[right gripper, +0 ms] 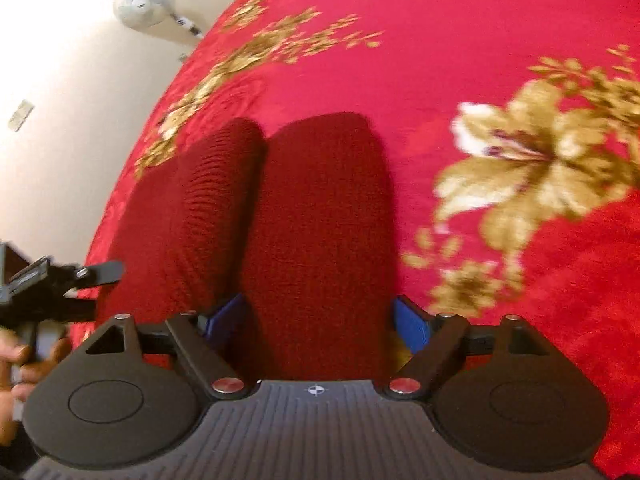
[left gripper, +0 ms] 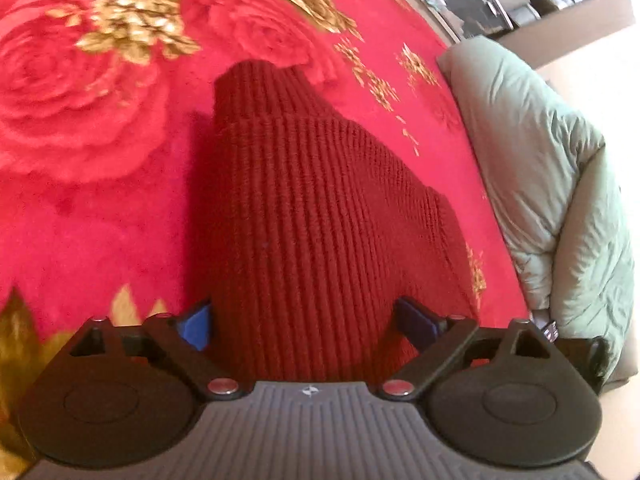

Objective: Fold small clothes

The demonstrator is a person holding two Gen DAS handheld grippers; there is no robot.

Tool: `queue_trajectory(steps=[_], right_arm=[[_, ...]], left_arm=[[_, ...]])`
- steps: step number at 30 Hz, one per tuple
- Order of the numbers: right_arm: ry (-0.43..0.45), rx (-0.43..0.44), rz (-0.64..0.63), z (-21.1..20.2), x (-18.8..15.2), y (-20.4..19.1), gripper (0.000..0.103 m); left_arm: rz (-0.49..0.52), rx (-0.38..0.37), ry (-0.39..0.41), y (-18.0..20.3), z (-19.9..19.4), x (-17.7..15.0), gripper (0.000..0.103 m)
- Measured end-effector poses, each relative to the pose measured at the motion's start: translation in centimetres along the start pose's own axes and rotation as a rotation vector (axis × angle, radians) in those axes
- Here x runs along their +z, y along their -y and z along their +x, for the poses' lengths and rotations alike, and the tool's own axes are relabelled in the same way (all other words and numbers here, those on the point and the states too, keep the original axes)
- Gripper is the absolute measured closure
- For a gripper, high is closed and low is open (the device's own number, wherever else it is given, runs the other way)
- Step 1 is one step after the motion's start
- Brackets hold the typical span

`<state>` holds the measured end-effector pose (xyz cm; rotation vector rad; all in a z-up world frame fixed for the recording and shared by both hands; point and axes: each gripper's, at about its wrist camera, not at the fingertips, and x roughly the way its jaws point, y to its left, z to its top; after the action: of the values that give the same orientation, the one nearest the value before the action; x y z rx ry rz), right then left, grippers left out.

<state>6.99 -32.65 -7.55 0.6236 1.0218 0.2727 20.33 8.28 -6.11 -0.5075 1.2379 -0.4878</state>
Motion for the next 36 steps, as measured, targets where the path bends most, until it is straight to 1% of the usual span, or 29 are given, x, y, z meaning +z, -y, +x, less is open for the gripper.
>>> queue_trajectory(steps=[2,4,6,7,8,9,11,13,16,17,19,20,21,22,23,24,25,26,27,28,29,30,31,32,34,36], right_arm=[[0.005,0.001,-0.017,0.5,0.0,-0.6,0.029],[0.016,0.0,-0.012,0.6,0.2,-0.7,0.035],[0.03,0.021,0.0,0.5,0.6,-0.7,0.053],[0.041,0.027,-0.001,0.4,0.7,-0.9,0.056],[0.053,0.022,-0.009,0.7,1.0,-1.1,0.062],[0.064,0.022,-0.016,0.6,1.1,-1.3,0.064],[0.079,0.029,-0.013,0.6,1.3,-1.4,0.067],[0.108,0.032,-0.054,0.1,1.4,-2.0,0.069],[0.17,0.066,-0.118,-0.1,2.4,-3.9,0.073],[0.195,0.082,-0.133,-0.3,2.8,-4.4,0.076],[0.258,0.133,-0.156,-0.2,4.4,-5.7,0.076],[0.294,0.133,-0.189,-0.2,4.9,-6.5,0.076],[0.336,0.115,-0.24,-0.1,5.5,-7.9,0.076],[0.359,0.097,-0.27,0.2,6.1,-8.9,0.076],[0.368,0.084,-0.289,0.8,6.8,-9.8,0.075],[0.361,0.069,-0.306,1.6,7.5,-10.5,0.073],[0.341,0.044,-0.325,2.8,8.1,-11.1,0.07],[0.313,0.012,-0.334,3.9,8.5,-11.4,0.063],[0.27,-0.033,-0.338,5.3,8.9,-11.5,0.063],[0.213,-0.121,-0.359,6.6,9.1,-11.5,0.064],[0.176,-0.25,-0.39,7.4,9.0,-11.5,0.063],[0.193,-0.34,-0.396,7.4,9.1,-11.3,0.063],[0.231,-0.331,-0.367,6.4,8.9,-10.7,0.063],[0.252,-0.268,-0.32,5.1,8.9,-9.9,0.062],[0.265,-0.122,-0.242,2.5,8.6,-8.8,0.061],[0.296,-0.054,-0.262,0.6,7.7,-9.2,0.048]], left_arm=[[-0.015,-0.001,-0.002,-0.1,0.7,0.5,0.006],[-0.013,0.004,0.009,-0.3,1.6,0.8,0.006],[0.014,0.017,0.035,0.0,2.1,1.0,0.012],[0.039,0.027,0.056,0.6,2.0,1.0,0.022],[0.057,0.032,0.082,0.8,1.6,0.7,0.035],[0.067,0.034,0.104,1.2,0.9,0.6,0.044],[0.122,0.036,0.152,2.7,-1.0,0.2,0.047],[0.185,0.055,0.205,4.0,-2.4,-0.1,0.048],[0.234,0.05,0.299,4.7,-4.8,0.8,0.049],[0.244,0.042,0.334,4.9,-5.4,1.4,0.049],[0.269,0.019,0.415,4.9,-7.2,2.5,0.049],[0.272,0.007,0.45,4.8,-7.9,3.0,0.048],[0.272,0.009,0.471,4.7,-8.3,3.6,0.044],[0.264,0.034,0.497,4.3,-8.7,4.1,0.041],[0.244,0.078,0.507,3.7,-8.6,4.6,0.038],[0.212,0.122,0.488,3.0,-8.3,5.1,0.036],[0.18,0.166,0.458,2.3,-7.8,5.5,0.036],[0.154,0.224,0.421,1.7,-7.2,5.8,0.036],[0.138,0.296,0.396,1.2,-6.8,5.7,0.036],[0.146,0.341,0.384,1.1,-6.7,5.4,0.036],[0.166,0.365,0.378,1.3,-6.9,5.1,0.036],[0.185,0.369,0.38,1.7,-7.2,4.7,0.032],[0.198,0.354,0.397,2.1,-7.8,4.2,0.029],[0.209,0.335,0.418,2.5,-8.5,3.7,0.025],[0.238,0.306,0.435,3.2,-9.2,2.8,0.025],[0.27,0.286,0.433,3.6,-9.5,2.1,0.025]])
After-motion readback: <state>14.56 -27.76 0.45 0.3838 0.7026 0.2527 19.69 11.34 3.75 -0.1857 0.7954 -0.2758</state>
